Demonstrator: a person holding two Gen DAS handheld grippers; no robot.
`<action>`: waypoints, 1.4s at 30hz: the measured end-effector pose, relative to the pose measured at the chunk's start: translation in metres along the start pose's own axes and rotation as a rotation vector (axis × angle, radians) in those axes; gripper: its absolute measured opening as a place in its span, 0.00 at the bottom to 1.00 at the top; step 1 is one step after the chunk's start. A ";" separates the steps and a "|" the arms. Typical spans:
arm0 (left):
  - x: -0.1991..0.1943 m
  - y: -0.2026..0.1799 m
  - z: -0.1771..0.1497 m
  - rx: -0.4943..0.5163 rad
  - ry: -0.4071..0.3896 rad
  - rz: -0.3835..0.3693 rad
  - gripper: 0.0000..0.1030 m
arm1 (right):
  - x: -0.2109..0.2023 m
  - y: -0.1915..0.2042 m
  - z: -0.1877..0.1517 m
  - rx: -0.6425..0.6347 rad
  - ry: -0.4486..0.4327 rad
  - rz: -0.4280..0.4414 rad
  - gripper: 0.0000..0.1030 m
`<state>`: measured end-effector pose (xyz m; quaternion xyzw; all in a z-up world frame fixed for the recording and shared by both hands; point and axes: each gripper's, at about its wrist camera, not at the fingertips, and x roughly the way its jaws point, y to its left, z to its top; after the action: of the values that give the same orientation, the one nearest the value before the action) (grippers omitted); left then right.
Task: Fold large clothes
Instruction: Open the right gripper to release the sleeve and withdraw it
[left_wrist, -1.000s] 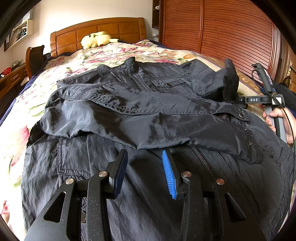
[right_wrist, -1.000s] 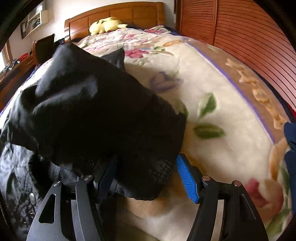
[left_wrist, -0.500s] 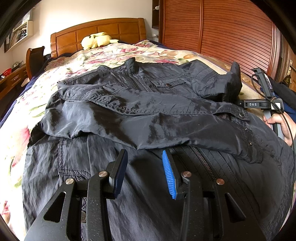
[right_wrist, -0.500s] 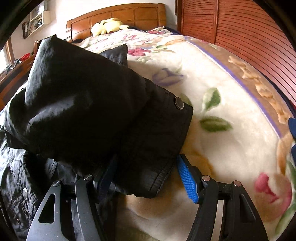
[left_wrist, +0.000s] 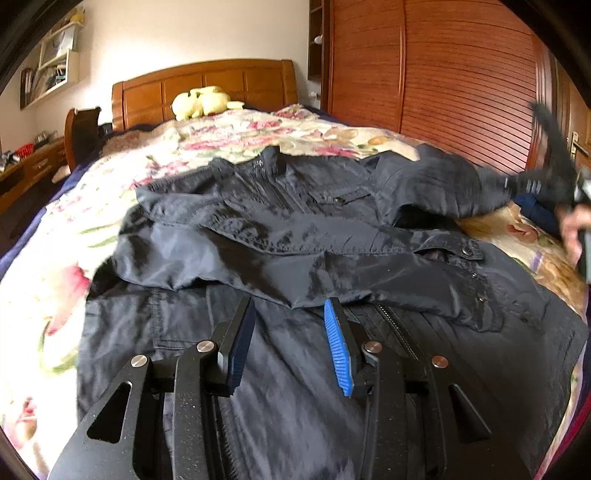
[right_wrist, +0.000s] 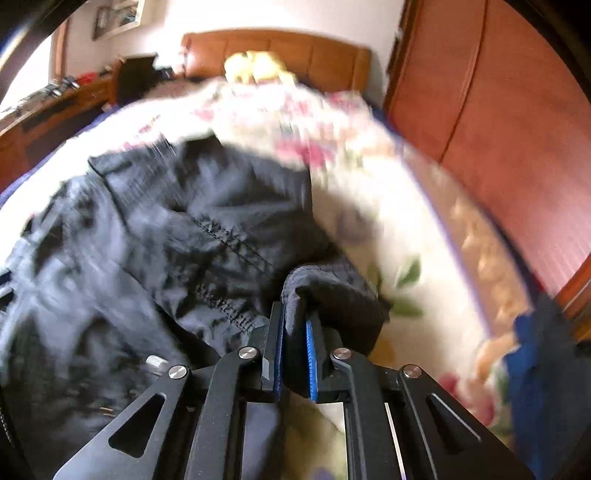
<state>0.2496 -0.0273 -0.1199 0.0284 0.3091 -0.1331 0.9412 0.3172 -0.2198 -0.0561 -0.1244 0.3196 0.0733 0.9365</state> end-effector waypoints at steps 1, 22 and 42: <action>-0.005 0.000 0.000 0.004 -0.008 0.003 0.39 | -0.016 0.003 0.008 -0.007 -0.028 0.005 0.10; -0.093 0.059 -0.018 -0.056 -0.107 0.057 0.39 | -0.153 0.160 0.055 -0.290 -0.289 0.208 0.09; -0.089 0.081 -0.018 -0.103 -0.109 0.080 0.39 | -0.142 0.170 0.064 -0.292 -0.162 0.277 0.45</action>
<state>0.1922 0.0742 -0.0843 -0.0148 0.2623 -0.0805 0.9615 0.2058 -0.0476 0.0486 -0.2072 0.2433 0.2564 0.9122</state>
